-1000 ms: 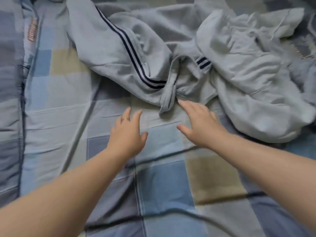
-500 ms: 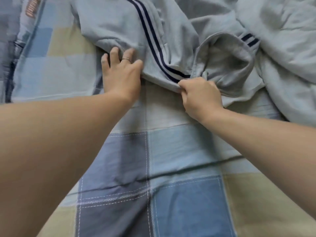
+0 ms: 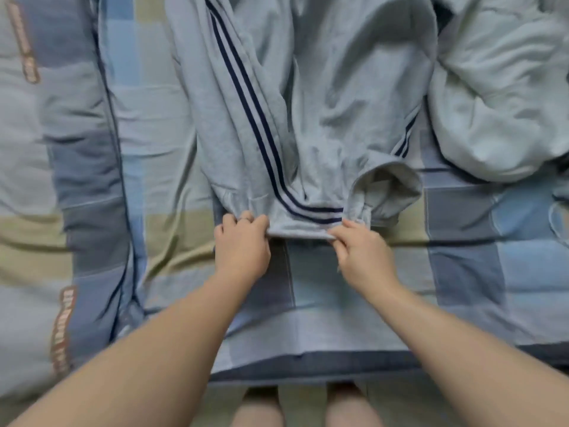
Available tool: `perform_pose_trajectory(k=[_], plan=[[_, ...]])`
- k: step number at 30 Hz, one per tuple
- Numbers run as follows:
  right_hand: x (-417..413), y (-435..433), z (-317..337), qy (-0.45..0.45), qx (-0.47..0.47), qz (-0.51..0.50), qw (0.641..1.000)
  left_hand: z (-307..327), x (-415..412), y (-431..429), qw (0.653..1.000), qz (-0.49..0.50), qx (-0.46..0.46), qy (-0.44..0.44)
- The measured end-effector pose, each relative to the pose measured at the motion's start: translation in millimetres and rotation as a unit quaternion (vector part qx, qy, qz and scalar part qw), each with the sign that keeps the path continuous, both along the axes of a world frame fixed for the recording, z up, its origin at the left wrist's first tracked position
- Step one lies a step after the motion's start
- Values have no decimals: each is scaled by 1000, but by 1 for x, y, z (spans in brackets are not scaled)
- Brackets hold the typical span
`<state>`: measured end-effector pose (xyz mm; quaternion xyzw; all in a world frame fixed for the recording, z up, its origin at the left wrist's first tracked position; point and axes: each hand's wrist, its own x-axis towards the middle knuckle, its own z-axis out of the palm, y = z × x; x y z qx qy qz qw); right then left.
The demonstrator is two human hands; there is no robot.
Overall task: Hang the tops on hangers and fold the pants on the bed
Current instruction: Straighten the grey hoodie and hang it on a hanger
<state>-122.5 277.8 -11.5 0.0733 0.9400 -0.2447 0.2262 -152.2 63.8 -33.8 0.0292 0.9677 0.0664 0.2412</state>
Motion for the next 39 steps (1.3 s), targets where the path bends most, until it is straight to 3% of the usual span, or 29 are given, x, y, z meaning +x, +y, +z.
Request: perform_pose_trajectory(k=[7, 10, 13, 15, 18, 21, 24, 29, 32, 35, 39], plan=[[122, -35, 51, -224, 16, 79, 971, 57, 144, -38, 985, 64, -28, -161], [129, -41, 69, -290, 5, 132, 948, 72, 168, -45, 964, 45, -44, -257], [97, -35, 72, -304, -22, 129, 944, 74, 145, -47, 953, 31, 9, -301], [56, -29, 68, -249, -21, 116, 961, 72, 108, -46, 971, 14, 34, -235], [-25, -26, 52, -116, -38, 87, 989, 53, 29, -42, 997, 1, 46, -59], [-117, -32, 24, 28, -31, 103, 994, 22, -65, -41, 994, 9, 71, 79], [-197, -47, -14, 101, -7, 131, 986, -16, -154, -44, 986, -14, 54, 158], [-290, -75, -78, 136, 29, 113, 984, -77, -257, -59, 992, 47, 51, 109], [-314, -85, -112, 101, 43, 86, 990, -115, -267, -66, 989, 99, 28, 109], [-311, -90, -137, 144, 170, 164, 961, -136, -267, -65, 971, 164, 55, 165], [-309, -92, -133, 141, 177, 189, 956, -128, -262, -62, 968, 170, 72, 168]])
